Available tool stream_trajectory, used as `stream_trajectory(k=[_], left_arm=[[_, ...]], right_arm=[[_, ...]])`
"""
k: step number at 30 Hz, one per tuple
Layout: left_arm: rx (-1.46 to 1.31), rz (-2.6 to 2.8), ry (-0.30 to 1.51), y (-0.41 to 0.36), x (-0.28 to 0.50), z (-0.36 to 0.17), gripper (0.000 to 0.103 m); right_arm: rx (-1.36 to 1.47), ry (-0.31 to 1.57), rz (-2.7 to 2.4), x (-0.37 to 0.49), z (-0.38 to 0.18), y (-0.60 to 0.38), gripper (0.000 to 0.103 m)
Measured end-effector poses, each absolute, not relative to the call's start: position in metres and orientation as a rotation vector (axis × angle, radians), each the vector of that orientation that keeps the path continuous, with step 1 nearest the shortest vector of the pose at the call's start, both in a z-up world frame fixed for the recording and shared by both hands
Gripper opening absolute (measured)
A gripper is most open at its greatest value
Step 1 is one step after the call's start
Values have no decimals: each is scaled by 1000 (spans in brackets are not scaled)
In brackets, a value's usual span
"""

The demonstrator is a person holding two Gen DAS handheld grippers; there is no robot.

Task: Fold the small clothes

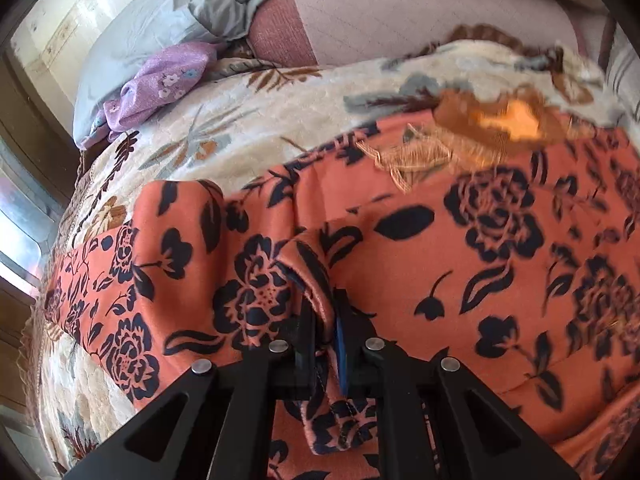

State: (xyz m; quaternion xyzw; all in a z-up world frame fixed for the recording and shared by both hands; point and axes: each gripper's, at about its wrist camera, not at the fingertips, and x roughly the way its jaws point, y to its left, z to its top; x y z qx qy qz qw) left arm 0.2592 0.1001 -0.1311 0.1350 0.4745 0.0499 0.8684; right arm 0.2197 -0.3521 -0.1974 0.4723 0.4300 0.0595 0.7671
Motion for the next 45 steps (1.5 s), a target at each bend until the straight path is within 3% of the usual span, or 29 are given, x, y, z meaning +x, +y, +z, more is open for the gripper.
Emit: stream_trajectory(k=[1,2,3,10,12,16,17,20,23,25,26,27,31,32,34,40,42,44,45], left_arm=[[308,113,973,97,258,-132,10],[326,121,962,94,256,-133,9],[335,128,948,93,255,-134,9],[290,117,889,100,248,-135,9],[276,112,887,101,247,-134,9],[223,92,885,107,248,-133,10],[209,87,885,109,248,-133,10],[159,68,885,116,248,-133,12],[138,62,885,119,249,-134,12],[151,68,882,116,248,-134,12],[155,69,881,116,248,-134,12],[155,69,881,116,248,-134,12],[126,59,878,120,247,-134,13],[116,57,878,122,246,-133,15],[100,53,877,125,246,-133,16],[122,66,869,121,246,-134,17],[108,62,868,123,245,-133,18],[77,49,868,128,245,-132,20],[57,41,868,130,245,-132,21]], right_arm=[[1027,951,151,220,-194,-354,36],[1039,950,176,219,-189,-357,58],[1042,937,195,216,-181,-359,66],[910,796,311,213,-103,-359,72],[994,786,423,233,-102,-352,81],[1044,892,333,274,-142,-336,81],[997,968,254,282,-158,-332,80],[724,1031,114,282,-162,-322,31],[653,950,104,272,-136,-318,30],[707,900,212,270,-121,-313,40],[731,896,264,272,-118,-308,74],[763,891,309,275,-120,-302,100],[775,1017,110,290,-174,-308,95],[857,970,92,283,-176,-317,90],[858,887,60,261,-155,-320,92],[364,641,3,211,-114,-255,96],[187,664,6,215,-137,-233,99],[114,856,29,233,-170,-223,102],[93,865,16,237,-168,-221,103]])
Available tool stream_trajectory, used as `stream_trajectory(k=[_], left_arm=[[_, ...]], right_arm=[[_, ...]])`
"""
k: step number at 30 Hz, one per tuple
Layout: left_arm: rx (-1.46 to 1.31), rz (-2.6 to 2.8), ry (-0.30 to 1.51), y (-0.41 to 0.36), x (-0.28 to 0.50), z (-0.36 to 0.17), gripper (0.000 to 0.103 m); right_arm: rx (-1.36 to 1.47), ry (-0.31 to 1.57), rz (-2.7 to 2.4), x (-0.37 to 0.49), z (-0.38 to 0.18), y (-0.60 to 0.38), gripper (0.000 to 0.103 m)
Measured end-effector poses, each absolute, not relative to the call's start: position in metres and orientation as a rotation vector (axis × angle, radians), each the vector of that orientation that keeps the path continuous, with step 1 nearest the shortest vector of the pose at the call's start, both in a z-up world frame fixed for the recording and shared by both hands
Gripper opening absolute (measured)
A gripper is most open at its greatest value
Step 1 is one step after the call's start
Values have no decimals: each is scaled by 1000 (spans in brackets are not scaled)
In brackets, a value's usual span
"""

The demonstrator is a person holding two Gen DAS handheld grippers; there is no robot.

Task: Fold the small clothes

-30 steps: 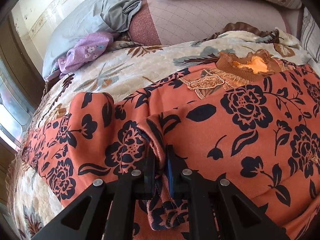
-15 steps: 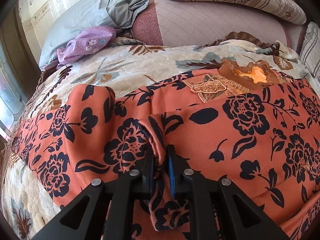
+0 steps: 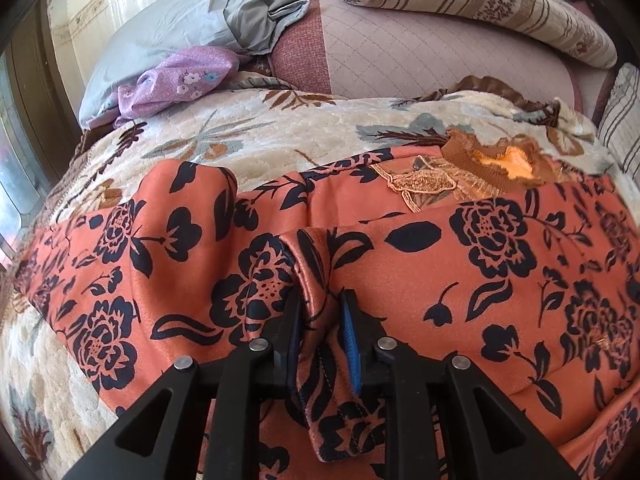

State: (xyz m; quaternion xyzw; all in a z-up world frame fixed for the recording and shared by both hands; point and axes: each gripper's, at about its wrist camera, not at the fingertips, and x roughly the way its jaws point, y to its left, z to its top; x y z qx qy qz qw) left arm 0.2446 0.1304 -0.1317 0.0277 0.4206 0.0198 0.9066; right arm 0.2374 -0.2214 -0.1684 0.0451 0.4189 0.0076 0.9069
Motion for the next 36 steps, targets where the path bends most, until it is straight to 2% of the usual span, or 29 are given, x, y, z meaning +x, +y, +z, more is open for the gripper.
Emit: stream_trajectory(k=[1,3,5,6,7,8,11,13,20,27,34,36], left_arm=[[25,29,867,135,244,-129,22],[-48,11,867,144,240,-121,31],[-99,41,817,152,229,-102,64],[-125,74,763,159,220,-88,73],[-161,100,707,167,211,-73,86],[-218,118,652,179,199,-57,93],[-413,122,565,224,173,-32,96],[-537,161,566,263,163,-34,96],[-1000,340,691,407,158,-105,95],[-1165,266,669,467,192,-127,95],[-1162,261,617,486,215,-138,94],[-1143,289,621,492,217,-140,80]], right_arm=[[80,855,7,238,-164,-220,103],[90,841,16,235,-167,-224,103],[132,829,35,234,-163,-234,103],[137,825,37,234,-164,-236,103],[134,820,36,232,-162,-239,103],[128,820,32,231,-161,-240,103],[121,817,29,224,-159,-242,103],[126,813,29,233,-168,-227,103],[130,808,32,231,-168,-228,103],[131,807,30,232,-168,-228,103],[124,805,26,232,-169,-227,102],[123,803,25,233,-169,-226,103]])
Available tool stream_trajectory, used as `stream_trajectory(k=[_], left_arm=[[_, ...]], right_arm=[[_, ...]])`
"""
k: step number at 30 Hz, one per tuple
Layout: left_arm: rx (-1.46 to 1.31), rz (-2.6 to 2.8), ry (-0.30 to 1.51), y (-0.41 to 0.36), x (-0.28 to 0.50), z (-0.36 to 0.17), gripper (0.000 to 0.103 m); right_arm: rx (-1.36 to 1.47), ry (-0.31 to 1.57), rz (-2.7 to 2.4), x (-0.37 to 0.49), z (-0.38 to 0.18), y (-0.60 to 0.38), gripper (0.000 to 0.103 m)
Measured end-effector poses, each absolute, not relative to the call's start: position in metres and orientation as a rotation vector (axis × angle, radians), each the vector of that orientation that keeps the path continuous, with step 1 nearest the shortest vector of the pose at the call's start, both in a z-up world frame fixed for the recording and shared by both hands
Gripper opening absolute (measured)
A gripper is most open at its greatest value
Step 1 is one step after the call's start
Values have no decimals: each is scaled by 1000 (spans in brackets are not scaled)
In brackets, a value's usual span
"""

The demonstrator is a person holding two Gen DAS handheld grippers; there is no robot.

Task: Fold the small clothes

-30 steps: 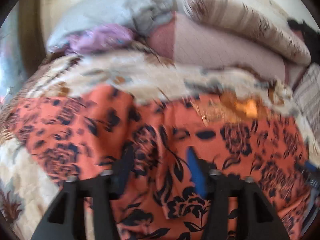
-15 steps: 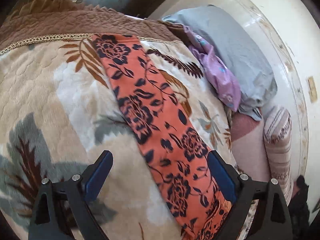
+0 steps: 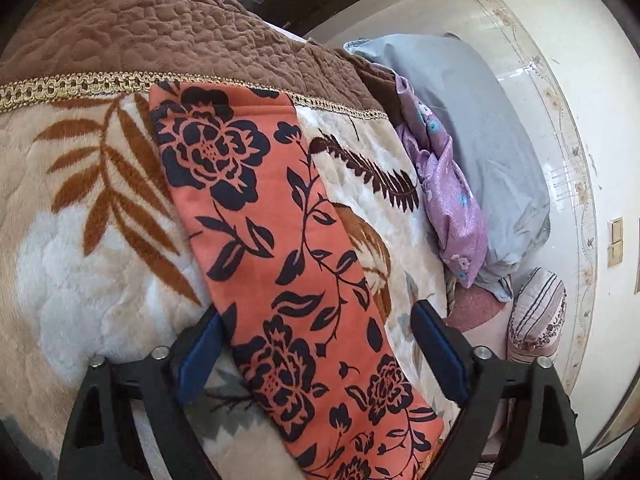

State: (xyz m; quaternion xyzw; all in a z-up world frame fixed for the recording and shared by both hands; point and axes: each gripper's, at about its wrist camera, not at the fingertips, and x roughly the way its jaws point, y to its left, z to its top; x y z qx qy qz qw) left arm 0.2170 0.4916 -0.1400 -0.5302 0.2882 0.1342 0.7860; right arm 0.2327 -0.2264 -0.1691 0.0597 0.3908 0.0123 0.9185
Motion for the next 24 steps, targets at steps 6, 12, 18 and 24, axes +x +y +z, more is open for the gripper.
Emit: stream_trajectory(k=[6,12,18,24], left_arm=[[-1041,400,710,503,218,-148,5],[-527,369,630,408,237,-37,5],[-59,-37,408,193,218,75,5],[64,-427,616,20,215,14,55]], right_arm=[[123,804,24,233,-169,-226,102],[124,803,24,232,-169,-226,103],[125,802,23,232,-169,-226,103],[143,797,30,233,-168,-228,102]])
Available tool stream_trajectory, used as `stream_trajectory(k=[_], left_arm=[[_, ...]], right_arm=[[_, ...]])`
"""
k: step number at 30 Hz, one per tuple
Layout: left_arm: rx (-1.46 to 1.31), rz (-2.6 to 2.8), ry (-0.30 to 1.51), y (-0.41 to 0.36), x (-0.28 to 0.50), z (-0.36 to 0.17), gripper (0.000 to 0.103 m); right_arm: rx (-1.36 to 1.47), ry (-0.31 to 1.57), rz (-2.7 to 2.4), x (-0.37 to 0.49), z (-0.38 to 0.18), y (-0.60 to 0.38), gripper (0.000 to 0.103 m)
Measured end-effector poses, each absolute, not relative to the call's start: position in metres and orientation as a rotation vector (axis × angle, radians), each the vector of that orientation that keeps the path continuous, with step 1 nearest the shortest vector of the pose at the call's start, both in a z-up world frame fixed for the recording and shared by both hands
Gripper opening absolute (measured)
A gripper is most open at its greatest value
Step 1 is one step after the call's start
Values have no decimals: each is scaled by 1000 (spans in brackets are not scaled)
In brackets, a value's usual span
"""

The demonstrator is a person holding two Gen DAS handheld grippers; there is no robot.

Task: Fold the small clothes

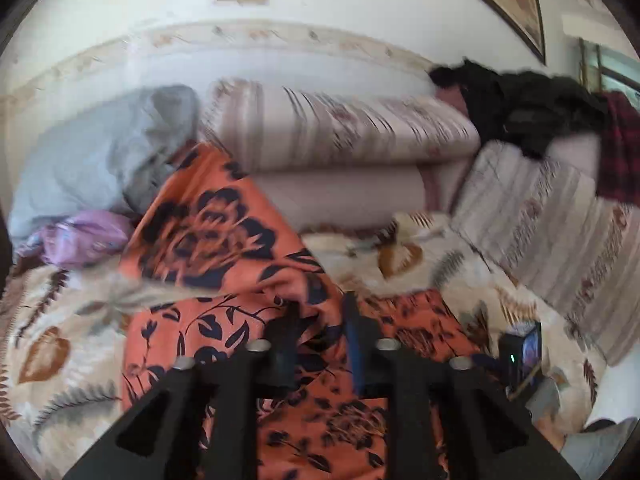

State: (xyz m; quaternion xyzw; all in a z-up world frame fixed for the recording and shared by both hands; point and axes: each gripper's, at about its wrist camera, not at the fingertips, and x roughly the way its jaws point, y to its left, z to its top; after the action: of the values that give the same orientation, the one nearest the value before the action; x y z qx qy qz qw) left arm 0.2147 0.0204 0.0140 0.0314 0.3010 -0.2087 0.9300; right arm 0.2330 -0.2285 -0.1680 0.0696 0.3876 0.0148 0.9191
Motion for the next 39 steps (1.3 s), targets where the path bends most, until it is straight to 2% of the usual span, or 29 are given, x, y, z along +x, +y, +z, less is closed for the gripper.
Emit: stream_trajectory(k=[1,4,6,10,12,17,19,22,29,31,33,34,38,39], left_arm=[[71,-454,681,7,218,-8,80],[-23,-408,846,12,219,-63,80],[-147,-332,867,43,213,-72,80],[-353,-24,583,129,174,-51,81],[-379,197,549,161,172,-60,82],[-640,311,844,221,192,-133,81],[-693,311,793,227,187,-132,82],[-693,303,821,226,187,-130,82],[-700,311,805,225,186,-131,82],[-697,313,807,224,188,-131,82],[-695,317,811,225,186,-131,82],[-695,318,812,224,187,-131,82],[-696,327,817,224,189,-132,82],[-713,358,819,224,190,-132,82]], right_arm=[[147,796,33,233,-168,-229,103],[161,791,40,233,-167,-231,103],[171,786,43,233,-167,-232,103],[169,785,40,234,-169,-231,103],[170,790,40,234,-169,-231,103],[183,846,54,237,-164,-233,103],[271,890,88,237,-157,-242,102],[597,894,198,226,-142,-271,98],[785,901,291,243,-113,-267,95],[783,918,287,256,-115,-257,89],[780,950,267,269,-122,-250,66],[767,967,253,274,-127,-248,62],[710,938,94,268,-129,-259,61],[720,897,70,261,-126,-266,65]])
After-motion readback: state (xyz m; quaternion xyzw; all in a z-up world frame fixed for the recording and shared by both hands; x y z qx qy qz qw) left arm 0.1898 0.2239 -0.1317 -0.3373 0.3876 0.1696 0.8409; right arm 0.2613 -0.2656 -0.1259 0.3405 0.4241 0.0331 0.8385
